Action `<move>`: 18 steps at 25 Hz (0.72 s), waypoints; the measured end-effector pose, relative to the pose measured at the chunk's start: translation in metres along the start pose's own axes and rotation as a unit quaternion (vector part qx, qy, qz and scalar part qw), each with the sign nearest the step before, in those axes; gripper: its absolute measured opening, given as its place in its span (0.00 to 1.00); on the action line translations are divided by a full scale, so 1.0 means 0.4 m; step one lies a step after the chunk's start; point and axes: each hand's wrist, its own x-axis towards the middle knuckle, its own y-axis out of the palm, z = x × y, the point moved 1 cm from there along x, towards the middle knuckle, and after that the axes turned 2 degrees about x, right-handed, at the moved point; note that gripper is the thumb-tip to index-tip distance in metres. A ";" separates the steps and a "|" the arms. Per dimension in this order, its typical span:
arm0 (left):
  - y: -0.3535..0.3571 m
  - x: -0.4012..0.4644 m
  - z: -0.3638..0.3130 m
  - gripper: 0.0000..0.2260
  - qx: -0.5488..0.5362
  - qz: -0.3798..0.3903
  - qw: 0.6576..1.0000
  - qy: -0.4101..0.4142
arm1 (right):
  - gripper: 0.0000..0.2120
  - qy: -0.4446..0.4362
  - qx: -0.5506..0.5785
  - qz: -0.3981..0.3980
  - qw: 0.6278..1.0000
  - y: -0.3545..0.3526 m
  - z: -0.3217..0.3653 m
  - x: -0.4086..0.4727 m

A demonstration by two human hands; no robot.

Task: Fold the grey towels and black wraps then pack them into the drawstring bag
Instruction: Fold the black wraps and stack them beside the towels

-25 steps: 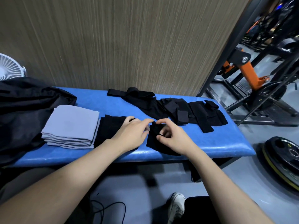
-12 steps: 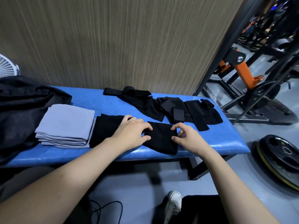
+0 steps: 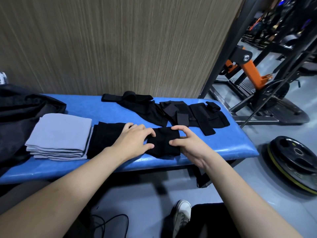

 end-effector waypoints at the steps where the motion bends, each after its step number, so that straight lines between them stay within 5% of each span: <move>1: 0.000 -0.001 0.001 0.15 0.001 0.000 1.000 0.000 | 0.21 0.013 0.016 0.006 1.000 -0.003 0.004 -0.001; 8: -0.002 -0.001 -0.002 0.15 -0.005 0.004 1.000 0.000 | 0.15 -0.024 -0.199 0.001 0.980 -0.025 -0.004 -0.023; 14: -0.013 -0.005 -0.008 0.17 -0.019 0.005 1.000 0.000 | 0.24 -0.126 -0.156 0.013 0.980 -0.010 0.014 -0.026; 18: -0.046 0.001 -0.022 0.19 -0.258 0.008 0.965 -0.040 | 0.24 -0.186 -0.053 0.053 0.980 -0.018 0.042 -0.031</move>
